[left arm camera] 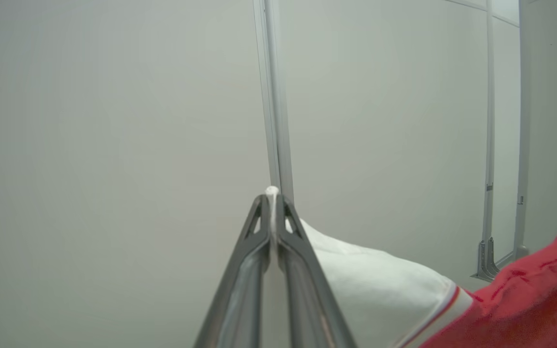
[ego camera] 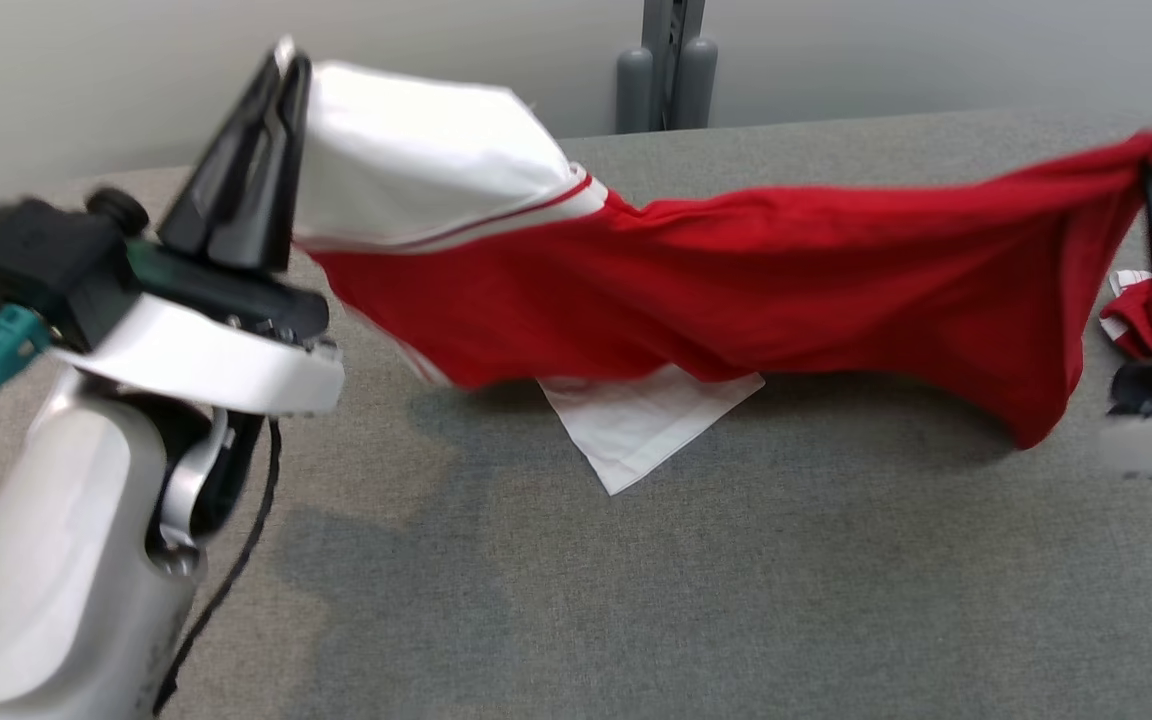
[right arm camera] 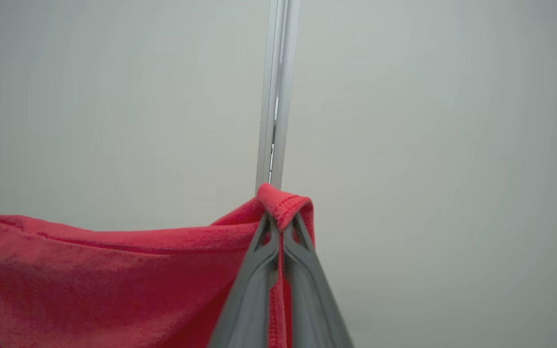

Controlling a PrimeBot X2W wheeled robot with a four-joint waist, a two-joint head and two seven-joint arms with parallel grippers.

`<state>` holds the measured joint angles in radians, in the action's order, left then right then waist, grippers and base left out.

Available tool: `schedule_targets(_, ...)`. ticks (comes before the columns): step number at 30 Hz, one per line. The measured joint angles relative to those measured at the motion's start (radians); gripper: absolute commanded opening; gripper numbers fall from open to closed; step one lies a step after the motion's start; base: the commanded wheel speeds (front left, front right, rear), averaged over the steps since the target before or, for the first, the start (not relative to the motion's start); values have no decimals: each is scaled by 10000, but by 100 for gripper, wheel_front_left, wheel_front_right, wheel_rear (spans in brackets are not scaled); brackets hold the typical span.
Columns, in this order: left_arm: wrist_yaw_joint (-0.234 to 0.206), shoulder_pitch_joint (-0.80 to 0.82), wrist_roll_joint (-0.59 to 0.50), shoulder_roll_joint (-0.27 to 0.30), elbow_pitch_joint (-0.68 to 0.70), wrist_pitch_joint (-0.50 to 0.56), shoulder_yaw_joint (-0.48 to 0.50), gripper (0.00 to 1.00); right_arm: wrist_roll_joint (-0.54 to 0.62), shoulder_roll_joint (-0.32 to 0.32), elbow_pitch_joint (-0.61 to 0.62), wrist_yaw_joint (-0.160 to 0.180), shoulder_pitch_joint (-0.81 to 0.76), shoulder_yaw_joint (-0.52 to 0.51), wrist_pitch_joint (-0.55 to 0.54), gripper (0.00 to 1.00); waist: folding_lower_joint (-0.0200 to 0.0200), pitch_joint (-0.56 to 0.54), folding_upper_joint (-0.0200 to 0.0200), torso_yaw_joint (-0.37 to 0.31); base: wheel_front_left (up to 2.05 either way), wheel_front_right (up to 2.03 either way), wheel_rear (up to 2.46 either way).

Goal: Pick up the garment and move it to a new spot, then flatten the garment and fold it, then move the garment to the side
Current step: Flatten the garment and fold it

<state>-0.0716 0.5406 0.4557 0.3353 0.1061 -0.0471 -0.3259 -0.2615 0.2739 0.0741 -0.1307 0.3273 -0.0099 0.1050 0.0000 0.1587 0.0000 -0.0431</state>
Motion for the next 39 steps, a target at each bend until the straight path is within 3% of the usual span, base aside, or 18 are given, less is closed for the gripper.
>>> schedule_targets(5,-13,1401,-416,123,800,314,33,0,-111,364,988,0,1001,-255,-477,0,0,-272,0,47,0,0,0)
schedule_targets(12,138,2425,-485,134,1039,658,-92,0,-460,456,1093,0,1508,-261,-872,0,0,-337,0,82,0,0,0)
schedule_targets(21,830,3823,-44,-92,-652,811,-299,0,-1174,558,190,0,2763,234,-853,0,0,455,0,85,0,0,0)
schedule_targets(28,1321,6733,-155,-627,-3423,171,-309,0,-2046,537,-2027,2,5875,874,-384,0,0,1523,0,10,0,0,0)
schedule_targets(33,1266,8768,-251,-1087,-5701,-803,-19,0,-2905,63,-4169,6,8508,1200,345,0,0,2194,0,-45,0,0,0)
schedule_targets(39,918,10204,-115,-1636,-8403,-1710,470,0,-3026,-623,-7415,4,10474,1440,838,0,1,2414,0,2,0,0,0)
